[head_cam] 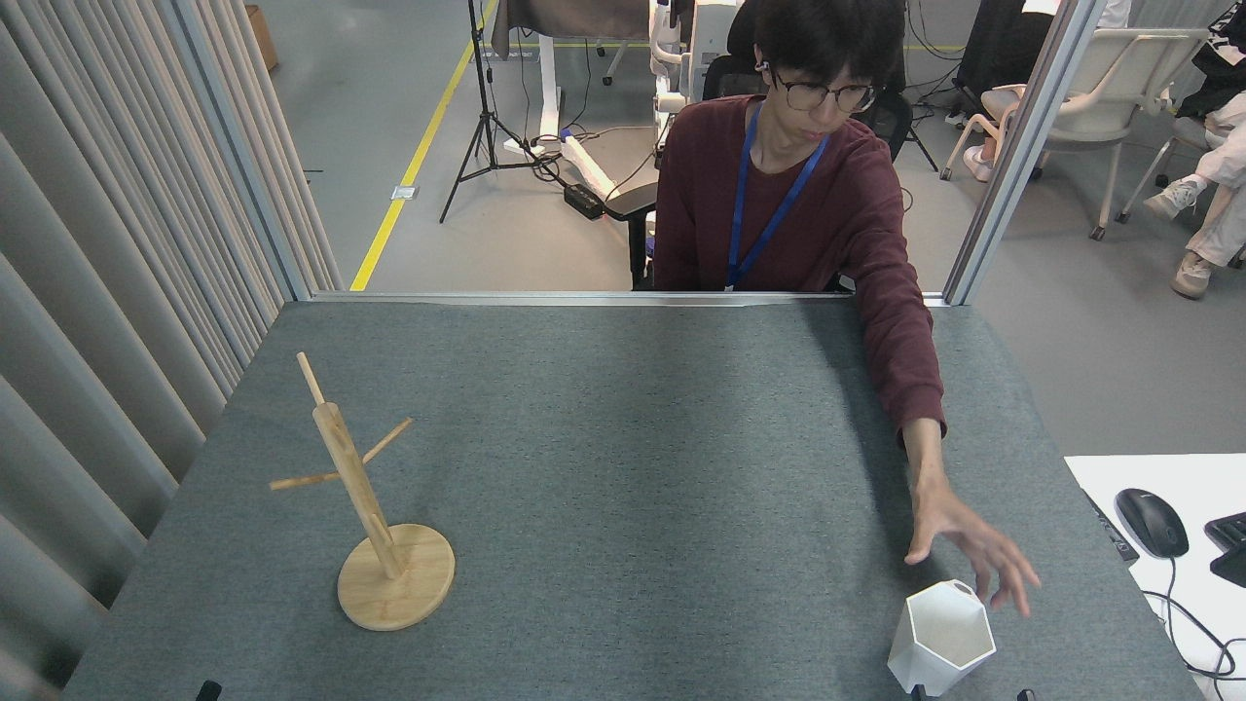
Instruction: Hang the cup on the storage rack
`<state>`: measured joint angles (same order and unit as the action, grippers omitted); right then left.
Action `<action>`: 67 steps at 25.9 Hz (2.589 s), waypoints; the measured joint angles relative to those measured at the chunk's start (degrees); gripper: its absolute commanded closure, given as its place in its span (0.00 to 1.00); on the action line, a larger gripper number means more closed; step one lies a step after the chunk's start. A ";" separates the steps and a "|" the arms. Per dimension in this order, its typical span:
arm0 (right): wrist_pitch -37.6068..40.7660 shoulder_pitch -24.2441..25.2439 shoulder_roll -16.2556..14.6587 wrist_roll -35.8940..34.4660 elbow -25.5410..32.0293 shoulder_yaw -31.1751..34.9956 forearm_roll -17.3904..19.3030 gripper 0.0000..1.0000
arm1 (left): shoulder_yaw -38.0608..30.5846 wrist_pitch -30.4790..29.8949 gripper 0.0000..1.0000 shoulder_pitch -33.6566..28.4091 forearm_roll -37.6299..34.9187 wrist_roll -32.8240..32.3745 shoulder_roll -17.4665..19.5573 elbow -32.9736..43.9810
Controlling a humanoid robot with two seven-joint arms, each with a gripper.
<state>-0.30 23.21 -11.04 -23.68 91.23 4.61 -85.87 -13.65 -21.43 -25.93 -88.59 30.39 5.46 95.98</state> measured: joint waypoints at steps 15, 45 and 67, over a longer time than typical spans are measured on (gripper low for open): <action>-0.12 -2.50 0.36 0.17 -2.54 -0.02 -0.04 0.01 | -0.02 1.90 0.00 0.00 0.60 0.96 -0.01 -0.65; -0.82 -12.18 2.08 -0.24 -11.65 0.07 0.05 0.51 | -0.29 2.45 0.00 0.25 0.87 1.06 -0.32 -1.70; -1.96 -17.50 12.80 0.33 -2.63 -21.35 -13.94 0.50 | 22.21 0.86 0.00 13.25 -22.58 -2.02 -6.92 -11.06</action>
<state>-2.25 5.71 1.76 -23.35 88.60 -16.75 -99.81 8.56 -20.57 -12.68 -111.17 28.38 -1.47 84.92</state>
